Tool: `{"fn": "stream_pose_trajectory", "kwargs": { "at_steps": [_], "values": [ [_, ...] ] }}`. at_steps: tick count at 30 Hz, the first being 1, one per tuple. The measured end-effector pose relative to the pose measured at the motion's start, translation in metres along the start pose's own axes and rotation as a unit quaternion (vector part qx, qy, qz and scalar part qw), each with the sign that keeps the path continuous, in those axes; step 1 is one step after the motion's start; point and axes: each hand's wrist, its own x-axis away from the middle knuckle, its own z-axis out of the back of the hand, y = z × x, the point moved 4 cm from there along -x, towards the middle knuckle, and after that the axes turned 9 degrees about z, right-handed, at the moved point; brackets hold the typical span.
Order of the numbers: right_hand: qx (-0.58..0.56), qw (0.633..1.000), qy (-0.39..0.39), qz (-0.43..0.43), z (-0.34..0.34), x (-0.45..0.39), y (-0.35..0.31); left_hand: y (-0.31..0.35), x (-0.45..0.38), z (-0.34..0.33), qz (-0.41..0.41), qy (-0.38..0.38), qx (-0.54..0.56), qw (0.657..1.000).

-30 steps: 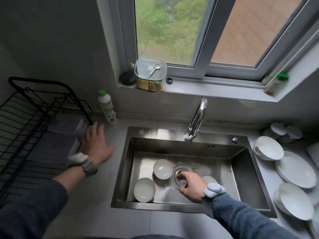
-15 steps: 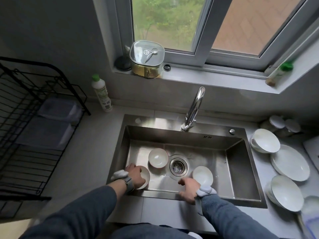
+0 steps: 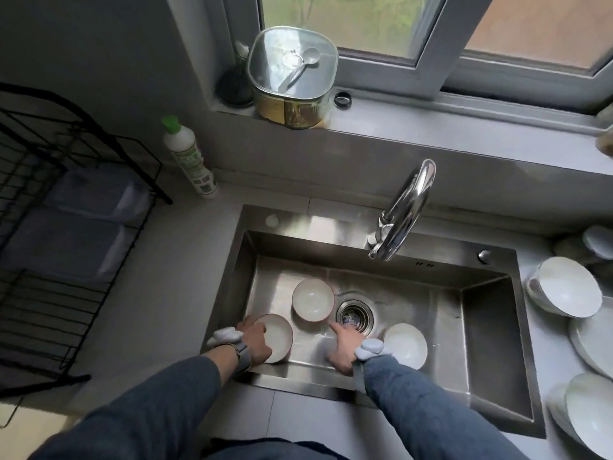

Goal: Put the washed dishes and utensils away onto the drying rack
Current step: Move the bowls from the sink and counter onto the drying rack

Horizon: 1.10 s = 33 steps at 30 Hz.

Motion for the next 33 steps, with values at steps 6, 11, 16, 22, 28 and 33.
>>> {"fn": "stream_pose_trajectory", "kwargs": {
  "at_steps": [6, 11, 16, 22, 28, 33],
  "values": [
    [0.009, 1.0, -0.019, -0.004, 0.005, -0.039, -0.002, -0.003, -0.026, -0.009, 0.024, -0.029, 0.01, 0.999],
    [0.04, 0.998, -0.049, 0.009, 0.009, -0.062, -0.001, -0.008, -0.044, -0.021, 0.052, -0.059, 0.042, 0.996],
    [0.092, 0.989, -0.117, 0.025, 0.007, -0.082, 0.005, -0.009, -0.049, -0.03, 0.059, -0.071, 0.07, 0.993],
    [0.103, 0.991, -0.081, 0.038, 0.01, -0.096, 0.014, -0.023, -0.084, -0.051, 0.094, -0.063, 0.079, 0.99],
    [0.16, 0.987, 0.011, 0.031, 0.022, -0.102, 0.026, -0.005, -0.041, -0.003, -0.001, 0.039, -0.006, 0.999],
    [0.16, 0.987, 0.018, 0.03, 0.023, -0.11, 0.032, -0.004, -0.04, -0.001, -0.026, 0.038, -0.054, 0.997]
  ]
}}
